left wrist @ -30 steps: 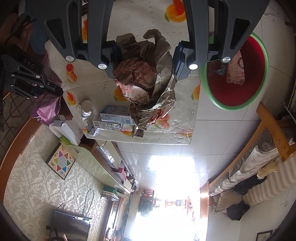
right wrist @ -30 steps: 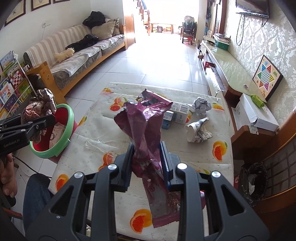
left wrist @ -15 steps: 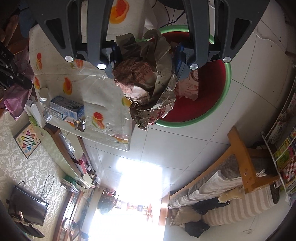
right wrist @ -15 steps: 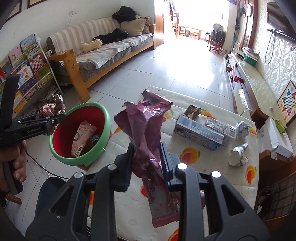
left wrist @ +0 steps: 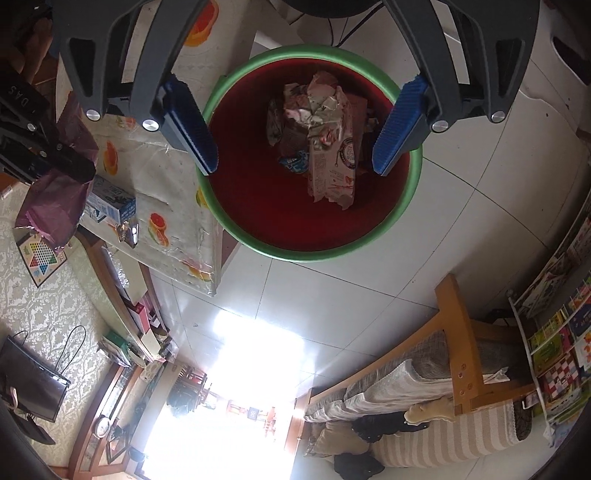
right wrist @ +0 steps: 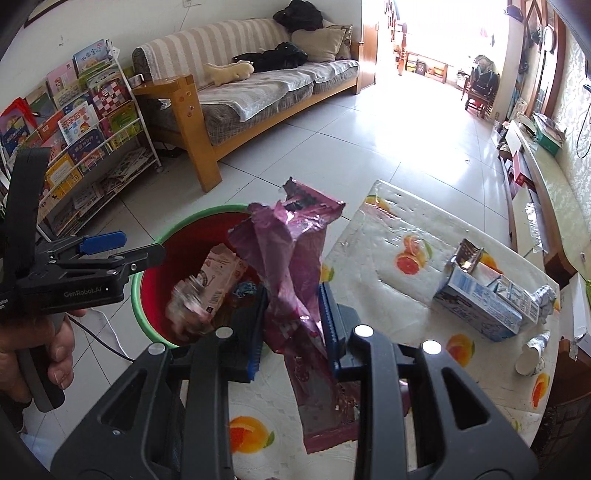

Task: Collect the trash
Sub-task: 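Drop the pink snack bag into the bucket by opening the right tool, then move both tools back over the table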

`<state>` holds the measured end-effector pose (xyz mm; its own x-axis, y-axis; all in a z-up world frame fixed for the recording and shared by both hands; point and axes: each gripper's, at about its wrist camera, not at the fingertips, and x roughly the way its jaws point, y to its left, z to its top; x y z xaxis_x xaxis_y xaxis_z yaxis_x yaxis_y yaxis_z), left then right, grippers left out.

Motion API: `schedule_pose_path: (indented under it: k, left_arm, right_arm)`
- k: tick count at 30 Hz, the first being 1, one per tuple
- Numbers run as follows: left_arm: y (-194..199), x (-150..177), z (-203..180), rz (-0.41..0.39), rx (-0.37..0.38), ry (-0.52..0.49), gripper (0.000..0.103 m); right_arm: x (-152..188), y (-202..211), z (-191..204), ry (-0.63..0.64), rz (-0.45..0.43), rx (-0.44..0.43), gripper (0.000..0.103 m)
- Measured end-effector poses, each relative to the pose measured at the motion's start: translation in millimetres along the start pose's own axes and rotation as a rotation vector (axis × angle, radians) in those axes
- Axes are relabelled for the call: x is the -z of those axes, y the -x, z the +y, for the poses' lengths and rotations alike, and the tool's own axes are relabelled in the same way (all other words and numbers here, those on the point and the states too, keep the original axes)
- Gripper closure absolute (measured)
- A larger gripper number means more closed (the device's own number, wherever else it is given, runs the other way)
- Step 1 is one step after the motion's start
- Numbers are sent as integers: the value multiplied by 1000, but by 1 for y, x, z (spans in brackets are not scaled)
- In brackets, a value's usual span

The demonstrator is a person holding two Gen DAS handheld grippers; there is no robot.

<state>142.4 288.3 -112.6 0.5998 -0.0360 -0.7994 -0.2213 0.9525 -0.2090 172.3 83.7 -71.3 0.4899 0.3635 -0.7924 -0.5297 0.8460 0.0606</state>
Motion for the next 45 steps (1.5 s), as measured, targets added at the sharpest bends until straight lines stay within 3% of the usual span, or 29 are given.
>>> schedule_pose_path:
  k: [7, 16, 18, 20, 25, 27, 35, 45]
  left_arm:
    - [22, 3, 35, -60, -55, 93, 11]
    - [36, 11, 61, -76, -71, 136, 8]
    - [37, 13, 63, -77, -68, 140, 8]
    - [37, 13, 64, -77, -63, 140, 8]
    - [37, 15, 61, -80, -55, 137, 8]
    - [38, 14, 57, -81, -51, 131, 8]
    - [40, 7, 3, -85, 11, 45, 8]
    - [41, 10, -122, -62, 140, -173, 8]
  right_arm:
    - [-13, -34, 38, 40, 25, -67, 76]
    - [-15, -93, 84, 98, 118, -101, 75]
    - [-13, -102, 90, 109, 141, -96, 59]
    - [-12, -104, 93, 105, 144, -91, 32]
    - [-14, -92, 91, 111, 118, -68, 16]
    - [-15, -83, 84, 101, 100, -56, 14]
    - [-6, -27, 30, 35, 20, 17, 7]
    - [34, 51, -64, -108, -55, 131, 6]
